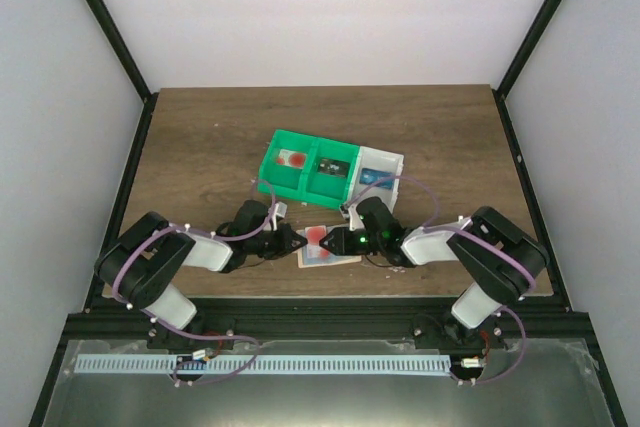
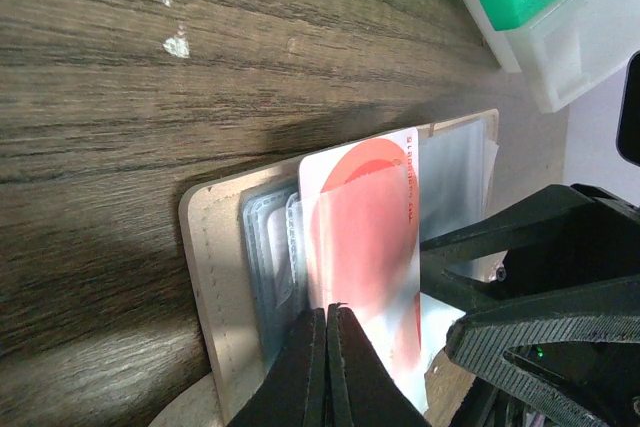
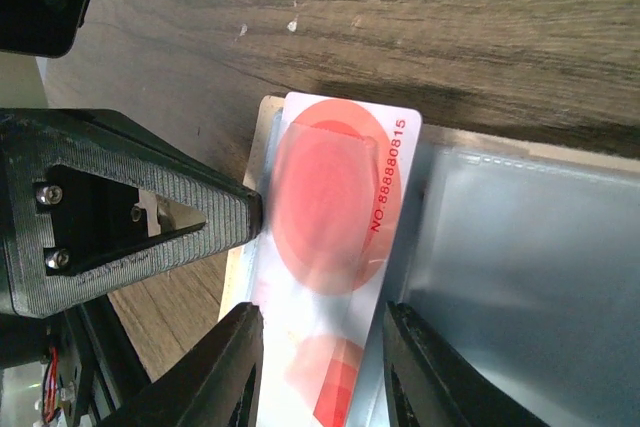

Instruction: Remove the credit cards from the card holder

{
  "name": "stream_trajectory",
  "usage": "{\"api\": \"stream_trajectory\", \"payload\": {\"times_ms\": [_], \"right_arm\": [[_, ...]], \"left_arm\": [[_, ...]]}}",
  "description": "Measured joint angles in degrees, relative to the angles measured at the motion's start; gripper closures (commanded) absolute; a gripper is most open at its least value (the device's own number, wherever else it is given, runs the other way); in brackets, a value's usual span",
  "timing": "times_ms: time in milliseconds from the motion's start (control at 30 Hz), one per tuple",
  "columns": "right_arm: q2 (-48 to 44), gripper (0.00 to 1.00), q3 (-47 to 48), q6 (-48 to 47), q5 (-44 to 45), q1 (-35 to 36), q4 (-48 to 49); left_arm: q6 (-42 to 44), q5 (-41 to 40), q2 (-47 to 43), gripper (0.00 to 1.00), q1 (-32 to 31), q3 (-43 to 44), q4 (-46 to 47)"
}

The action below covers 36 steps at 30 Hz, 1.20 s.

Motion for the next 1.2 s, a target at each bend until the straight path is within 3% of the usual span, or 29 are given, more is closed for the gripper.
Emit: {"api": "stream_trajectory", "payload": {"times_ms": [533, 767, 900, 1200], "right_arm": [[1.8, 0.72, 0.3, 1.7, -1.4, 0.0, 2.1], [2.0, 0.85, 0.0, 2.3, -1.3, -0.2, 2.5], [1.9, 0.99, -0.3, 2.1, -1.1, -0.3, 2.7], [-0.2, 1.0, -1.4, 2.3, -1.8, -0.5, 4.5]], "left_arm": [[0.0, -0.2, -0.2, 1.0, -0.1, -0.6, 0.7], [0.0, -0.2, -0.2, 1.0, -0.1, -0.7, 0.9], [0.1, -0.2, -0.2, 1.0, -0.1, -0.7, 0.9], [0.8, -0.5, -0.2, 1.0, -0.1, -0.7, 0.8]]}}
